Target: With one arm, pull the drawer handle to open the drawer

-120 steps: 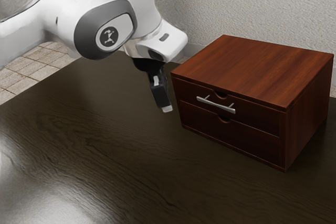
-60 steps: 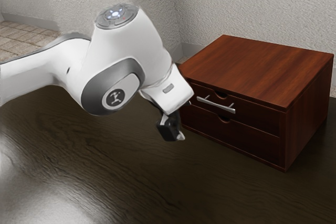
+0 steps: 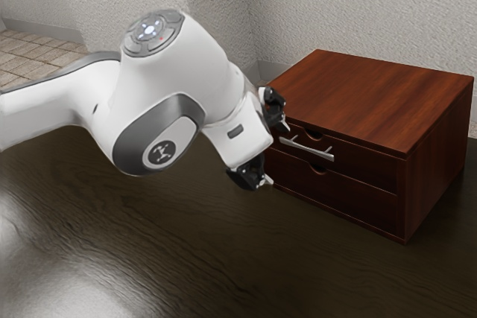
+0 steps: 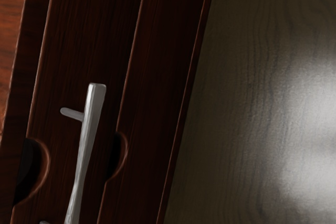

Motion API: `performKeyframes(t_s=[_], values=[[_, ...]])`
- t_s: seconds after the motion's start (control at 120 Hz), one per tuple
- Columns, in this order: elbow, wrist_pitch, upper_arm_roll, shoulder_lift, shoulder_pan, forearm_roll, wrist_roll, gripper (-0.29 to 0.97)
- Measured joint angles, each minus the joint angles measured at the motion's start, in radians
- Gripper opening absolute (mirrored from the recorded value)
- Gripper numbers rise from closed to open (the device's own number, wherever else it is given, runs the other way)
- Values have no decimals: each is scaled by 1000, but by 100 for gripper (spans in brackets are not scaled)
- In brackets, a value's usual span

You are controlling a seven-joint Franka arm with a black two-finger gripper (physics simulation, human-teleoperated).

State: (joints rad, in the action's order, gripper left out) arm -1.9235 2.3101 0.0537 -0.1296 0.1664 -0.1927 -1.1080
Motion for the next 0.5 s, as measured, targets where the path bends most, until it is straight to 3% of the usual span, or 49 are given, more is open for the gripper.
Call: performKeyframes(t_s=[0.5], values=[[-54,158,-3,42,0,-7,-66,68]])
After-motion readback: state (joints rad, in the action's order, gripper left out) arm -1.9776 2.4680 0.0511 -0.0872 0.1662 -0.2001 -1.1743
